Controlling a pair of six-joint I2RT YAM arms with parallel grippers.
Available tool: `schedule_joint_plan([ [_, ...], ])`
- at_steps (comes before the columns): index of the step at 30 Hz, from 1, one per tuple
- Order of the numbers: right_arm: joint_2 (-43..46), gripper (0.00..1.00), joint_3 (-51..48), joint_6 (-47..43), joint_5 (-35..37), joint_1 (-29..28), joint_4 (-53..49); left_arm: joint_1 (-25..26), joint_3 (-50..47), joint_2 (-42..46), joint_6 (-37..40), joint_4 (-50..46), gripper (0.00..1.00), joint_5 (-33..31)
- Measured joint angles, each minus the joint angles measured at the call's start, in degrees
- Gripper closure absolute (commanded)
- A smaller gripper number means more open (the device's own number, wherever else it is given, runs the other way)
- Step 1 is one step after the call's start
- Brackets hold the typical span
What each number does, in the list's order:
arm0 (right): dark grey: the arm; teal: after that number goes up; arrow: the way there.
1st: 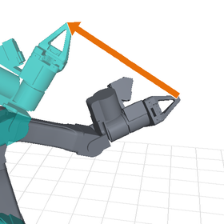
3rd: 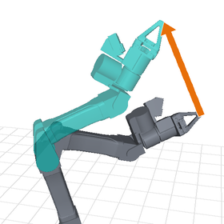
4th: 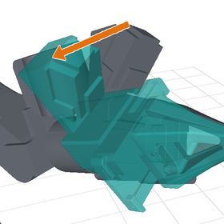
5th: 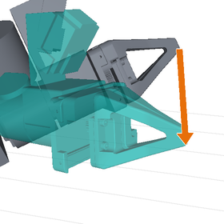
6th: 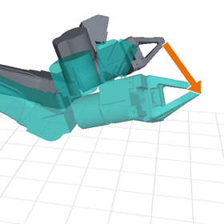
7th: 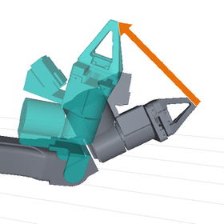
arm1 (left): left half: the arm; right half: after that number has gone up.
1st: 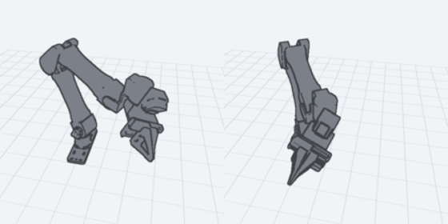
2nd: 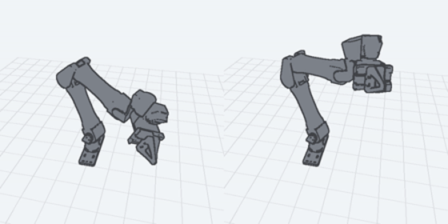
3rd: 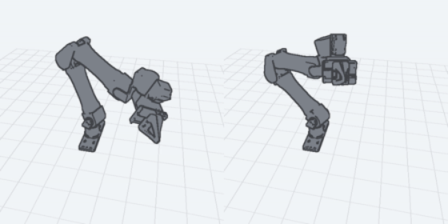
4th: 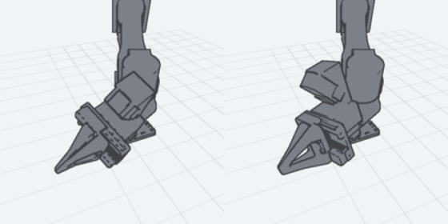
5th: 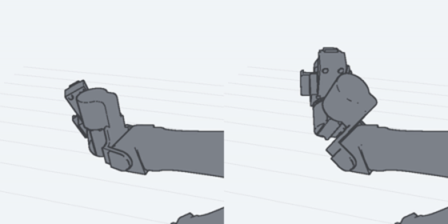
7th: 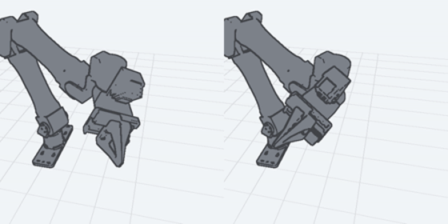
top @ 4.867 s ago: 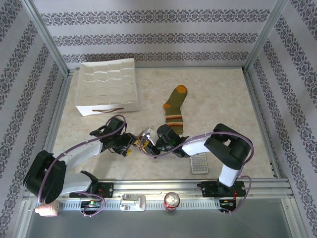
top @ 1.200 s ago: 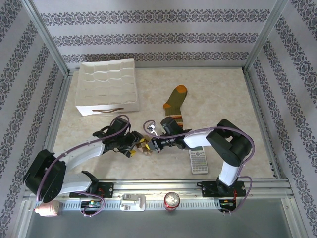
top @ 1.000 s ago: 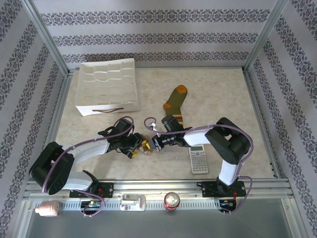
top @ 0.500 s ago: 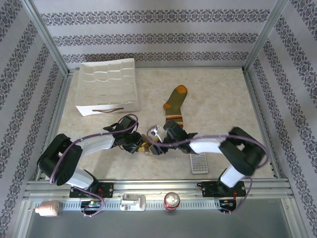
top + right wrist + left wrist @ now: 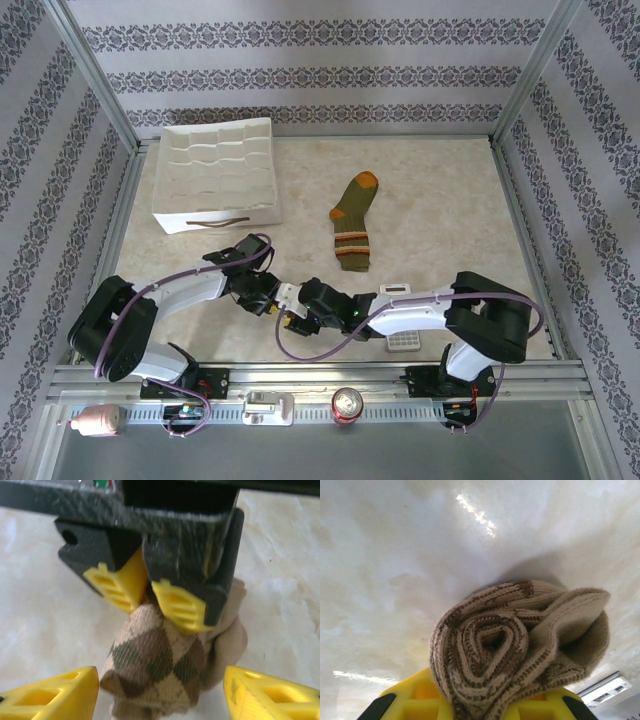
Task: Roll the socks
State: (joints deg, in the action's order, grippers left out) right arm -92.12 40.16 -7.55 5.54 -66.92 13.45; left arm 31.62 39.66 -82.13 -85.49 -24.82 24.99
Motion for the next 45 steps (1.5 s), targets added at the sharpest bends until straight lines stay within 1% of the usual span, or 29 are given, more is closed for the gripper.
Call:
schedule_joint_plan([
  [3,-2.4,0.36,1.97,0.04,0.39,0.02,0.11,-0.74,0.5,-0.72,0.07,-0.48,0.95,1.16],
  [5,-4.0,0.39,2.8,0.2,0.48,0.11,0.2,-1.16,0.57,-0.92,0.11,-0.55,0.94,1.81],
  [7,-5.46,0.45,3.13,0.85,0.24,0.57,0.28,-1.38,0.57,-0.92,0.22,-0.55,0.93,2.19],
  [8,-5.99,0.5,3.15,0.96,-0.11,0.81,0.66,-1.42,0.57,-0.92,0.13,-0.52,0.92,1.97],
  [10,-6.4,0.69,3.39,1.75,-1.11,1.25,1.25,-1.92,0.57,-1.03,0.22,-0.5,0.9,2.19],
  [12,-6.47,0.81,3.39,2.45,-2.36,1.9,1.4,-2.4,0.57,-1.03,0.26,-0.44,0.88,2.21],
  [17,-6.27,1.0,3.34,4.83,-6.43,3.78,1.75,-2.89,0.61,-1.01,0.66,0.04,0.84,2.03],
  [21,-6.05,1.0,3.17,6.16,-9.03,4.94,1.79,-3.19,0.33,-0.9,0.79,0.79,0.7,2.29],
  [23,-6.03,1.0,3.02,7.04,-10.56,5.66,1.95,-3.23,0.17,-0.68,1.07,1.09,0.59,2.38],
  [25,-6.01,1.0,2.84,8.26,-12.74,6.84,2.25,-3.23,-0.15,0.11,1.14,1.25,0.45,2.21],
  [26,-6.01,1.0,2.78,8.83,-13.9,7.43,2.32,-3.23,-0.33,0.66,1.38,1.2,0.41,2.1],
  [28,-6.01,1.0,2.43,10.12,-16.5,8.96,2.71,-3.32,-0.55,2.16,1.38,0.92,0.33,1.49],
  [30,-6.14,1.0,2.25,11.3,-19.23,10.36,2.97,-3.65,-0.55,3.8,1.53,0.79,0.28,1.14],
  [33,-6.82,1.0,1.79,13.16,-23.45,12.31,4.2,-4.0,-0.55,5.75,1.55,0.79,0.28,0.26],
  [36,-7.61,1.0,1.4,15.1,-27.76,14.36,5.75,-4.0,-0.81,7.28,1.44,0.81,0.36,-0.24],
  [38,-8.33,1.0,1.38,16.46,-30.6,15.65,6.6,-4.0,-1.75,8.76,1.22,1.22,0.39,-0.68],
  [41,-9.73,1.0,1.57,18.69,-35.36,17.79,7.85,-4.0,-3.5,10.47,1.03,1.81,0.4,-1.09],
  [45,-11.69,1.0,2.47,22.05,-41.0,20.17,8.55,-3.85,-4.35,10.47,0.87,3.43,0.4,-1.09],
])
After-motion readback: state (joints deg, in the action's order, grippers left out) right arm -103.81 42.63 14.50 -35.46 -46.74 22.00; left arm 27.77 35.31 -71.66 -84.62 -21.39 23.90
